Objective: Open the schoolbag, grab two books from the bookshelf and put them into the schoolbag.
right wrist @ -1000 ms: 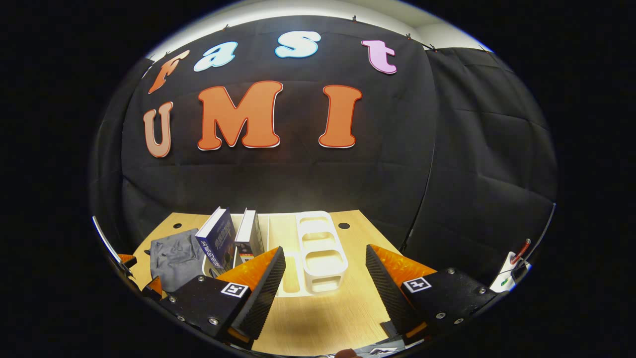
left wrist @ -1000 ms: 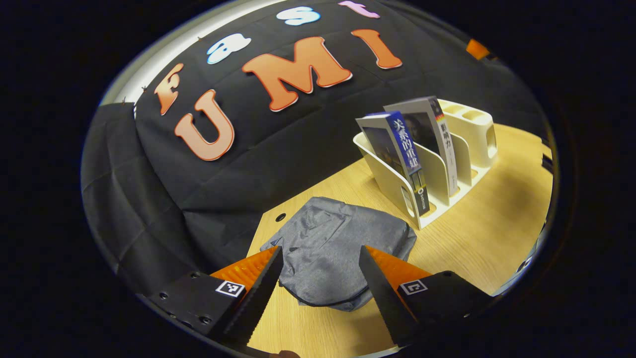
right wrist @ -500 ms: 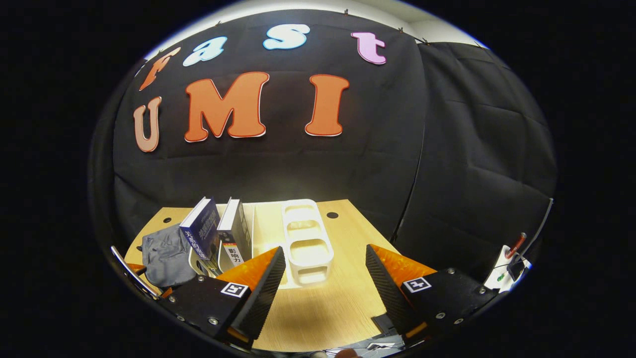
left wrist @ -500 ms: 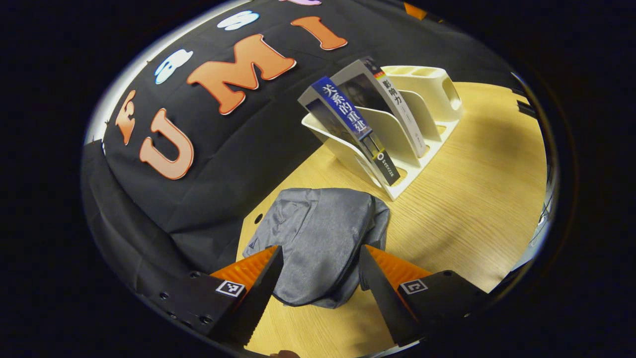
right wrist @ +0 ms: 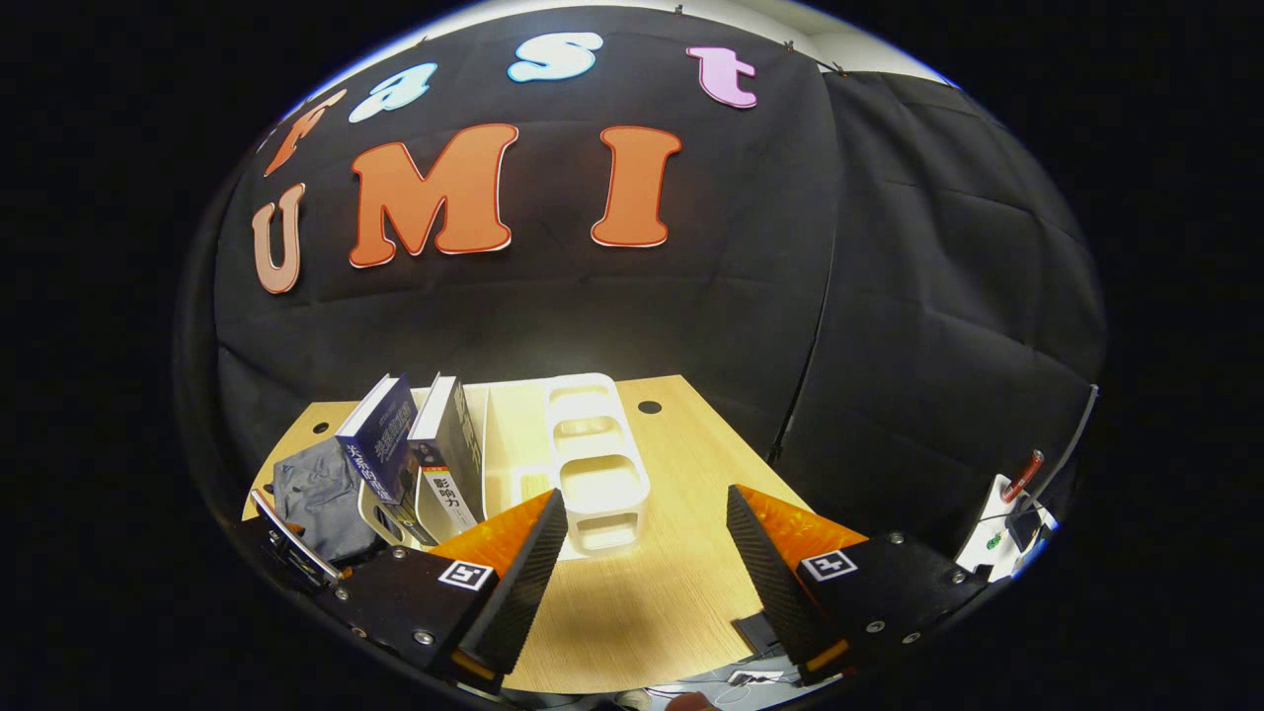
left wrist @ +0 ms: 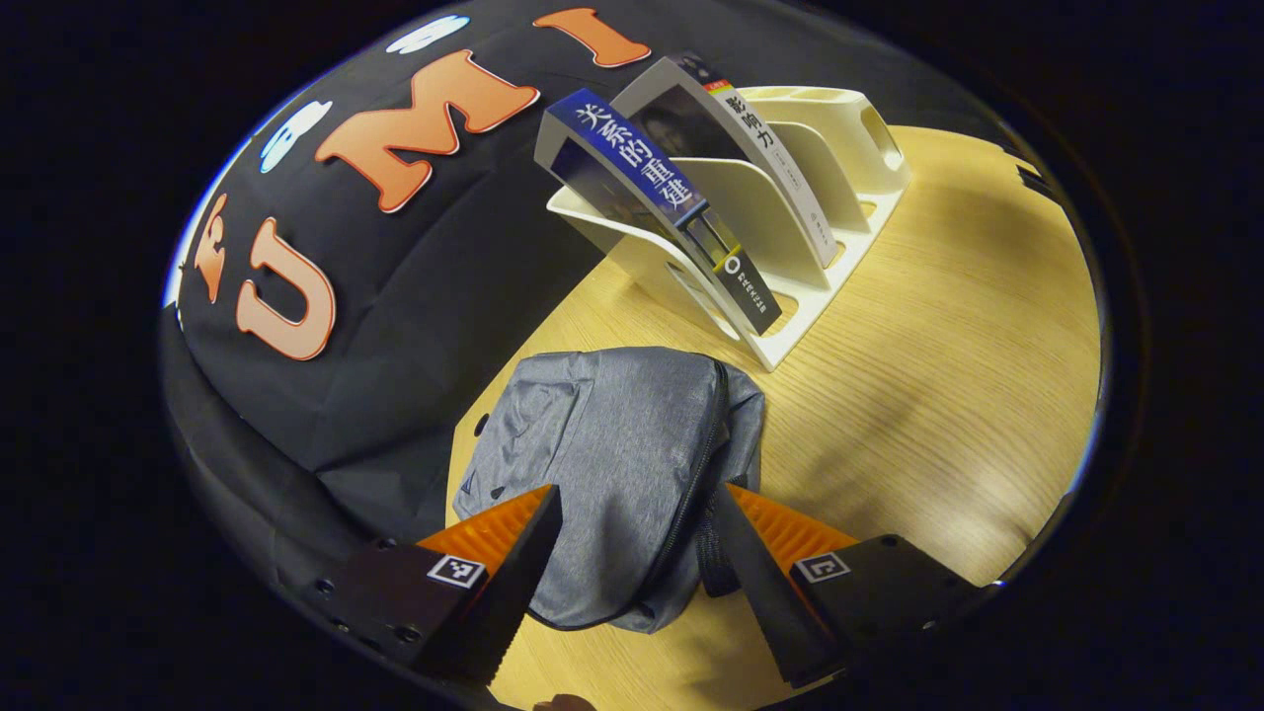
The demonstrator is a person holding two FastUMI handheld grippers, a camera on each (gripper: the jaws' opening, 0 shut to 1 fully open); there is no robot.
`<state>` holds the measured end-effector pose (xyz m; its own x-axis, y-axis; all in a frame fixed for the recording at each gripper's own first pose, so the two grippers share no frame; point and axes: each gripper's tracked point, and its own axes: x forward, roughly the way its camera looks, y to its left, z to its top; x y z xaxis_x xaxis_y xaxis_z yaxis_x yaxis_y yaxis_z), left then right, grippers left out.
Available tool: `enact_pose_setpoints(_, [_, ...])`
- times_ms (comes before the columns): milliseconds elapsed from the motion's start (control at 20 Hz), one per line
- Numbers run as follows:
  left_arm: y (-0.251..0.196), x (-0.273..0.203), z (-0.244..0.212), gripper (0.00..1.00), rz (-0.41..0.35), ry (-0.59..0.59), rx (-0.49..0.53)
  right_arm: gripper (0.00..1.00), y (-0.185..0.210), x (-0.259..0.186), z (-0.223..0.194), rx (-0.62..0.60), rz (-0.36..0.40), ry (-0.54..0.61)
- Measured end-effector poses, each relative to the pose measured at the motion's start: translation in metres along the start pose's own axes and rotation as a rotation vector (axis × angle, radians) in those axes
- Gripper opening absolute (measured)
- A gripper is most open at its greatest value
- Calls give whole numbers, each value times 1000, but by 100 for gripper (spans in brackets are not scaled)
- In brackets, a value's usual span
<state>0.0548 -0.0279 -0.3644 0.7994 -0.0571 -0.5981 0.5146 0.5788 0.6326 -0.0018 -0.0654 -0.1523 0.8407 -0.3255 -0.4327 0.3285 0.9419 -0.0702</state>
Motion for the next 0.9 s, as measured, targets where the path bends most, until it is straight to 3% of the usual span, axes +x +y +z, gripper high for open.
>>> enact_pose_setpoints(250, [14,-2,-11,97,21,59,10,97,5,3,-5,3,24,24])
enact_pose_setpoints(400, [15,-2,-16,95,5,66,-9,98,0,8,1,-22,0,0])
enact_pose_setpoints(450, [15,-2,-15,99,2,62,-7,98,1,9,3,-18,2,-5])
enact_pose_setpoints(500, [16,-3,-15,77,-1,62,0,98,4,11,3,-7,10,-3])
enact_pose_setpoints(600, [14,-2,-12,67,-12,56,15,98,13,13,1,21,33,9])
enact_pose_setpoints(650, [15,-4,-9,69,-8,44,28,97,18,14,0,36,42,14])
enact_pose_setpoints(800, [16,1,1,17,-15,10,60,98,35,12,4,74,87,2])
enact_pose_setpoints(900, [9,8,-4,7,-64,30,54,97,44,7,8,74,101,-4])
